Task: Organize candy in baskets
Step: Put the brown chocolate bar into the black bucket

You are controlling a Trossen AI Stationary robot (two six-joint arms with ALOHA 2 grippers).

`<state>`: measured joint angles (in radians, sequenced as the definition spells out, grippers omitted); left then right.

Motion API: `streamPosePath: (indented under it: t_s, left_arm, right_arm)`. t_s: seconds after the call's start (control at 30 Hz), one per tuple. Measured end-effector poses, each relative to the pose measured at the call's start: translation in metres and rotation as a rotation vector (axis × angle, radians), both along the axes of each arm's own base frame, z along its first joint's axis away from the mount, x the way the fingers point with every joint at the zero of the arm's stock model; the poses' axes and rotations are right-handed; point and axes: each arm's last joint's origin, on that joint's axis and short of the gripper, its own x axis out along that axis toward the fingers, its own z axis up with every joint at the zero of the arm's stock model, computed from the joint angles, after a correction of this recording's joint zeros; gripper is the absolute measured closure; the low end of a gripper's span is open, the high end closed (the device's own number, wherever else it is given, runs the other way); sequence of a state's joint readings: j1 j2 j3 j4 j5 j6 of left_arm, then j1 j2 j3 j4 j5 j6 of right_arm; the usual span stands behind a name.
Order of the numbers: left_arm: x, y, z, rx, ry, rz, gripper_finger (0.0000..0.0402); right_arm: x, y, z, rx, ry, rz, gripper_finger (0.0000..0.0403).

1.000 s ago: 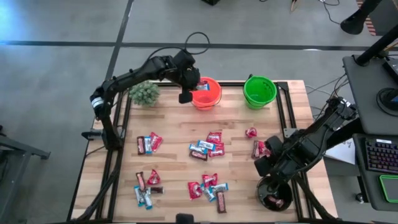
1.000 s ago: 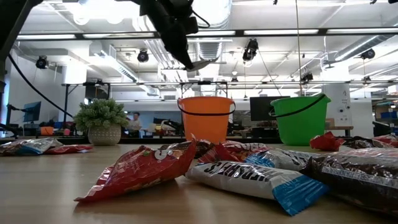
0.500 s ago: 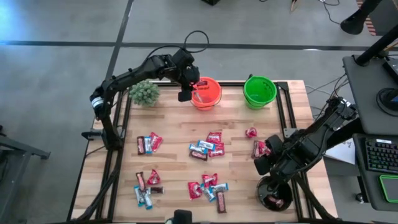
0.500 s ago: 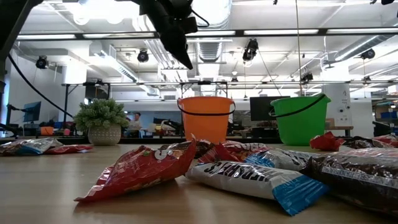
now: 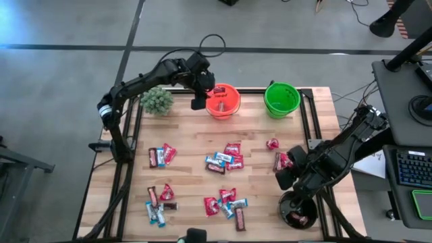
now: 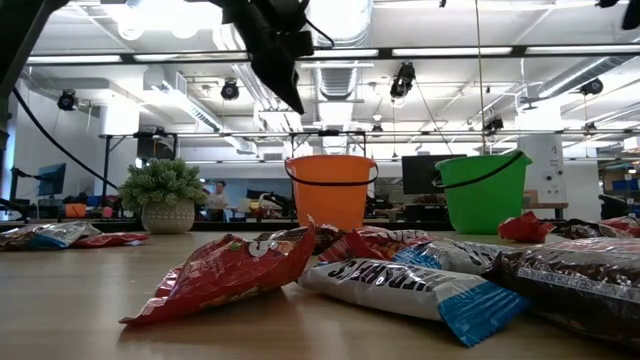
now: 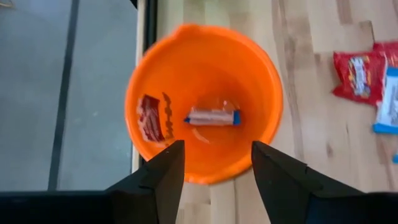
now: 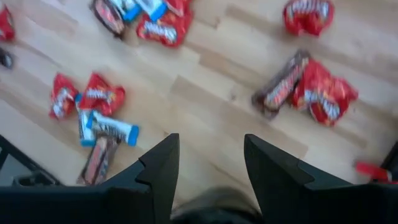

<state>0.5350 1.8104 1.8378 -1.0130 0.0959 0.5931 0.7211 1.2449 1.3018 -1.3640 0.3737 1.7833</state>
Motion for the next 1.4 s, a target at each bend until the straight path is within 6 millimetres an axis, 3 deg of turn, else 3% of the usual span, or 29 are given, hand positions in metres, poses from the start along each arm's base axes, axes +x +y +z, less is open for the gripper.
streamPosePath:
  t_s: [0.3,0.7,1.03,1.2,1.4]
  left_arm:
    - [-0.006,-0.005,0.006,-0.061,-0.003,-0.025,0.0235]
    - [-0.027,-0.019,0.059,-0.039,-0.082,-0.022,0.0235]
    - [-0.043,-0.028,0.095,-0.033,-0.152,0.007,0.0231]
    - [-0.049,-0.032,0.102,-0.045,-0.146,0.018,0.0214]
    - [-0.054,-0.035,0.108,-0.061,-0.145,0.03,0.0201]
  right_arm:
    - [0.007,-0.02,-0.001,-0.054,0.035,-0.101,0.0232]
    - [0.014,-0.036,-0.001,-0.082,0.066,-0.123,0.0232]
    - [0.037,-0.042,0.003,-0.111,-0.068,-0.001,0.0232]
    - [0.054,-0.038,0.005,-0.106,-0.166,0.079,0.0232]
    - [0.065,-0.031,-0.004,-0.105,-0.147,0.138,0.0222]
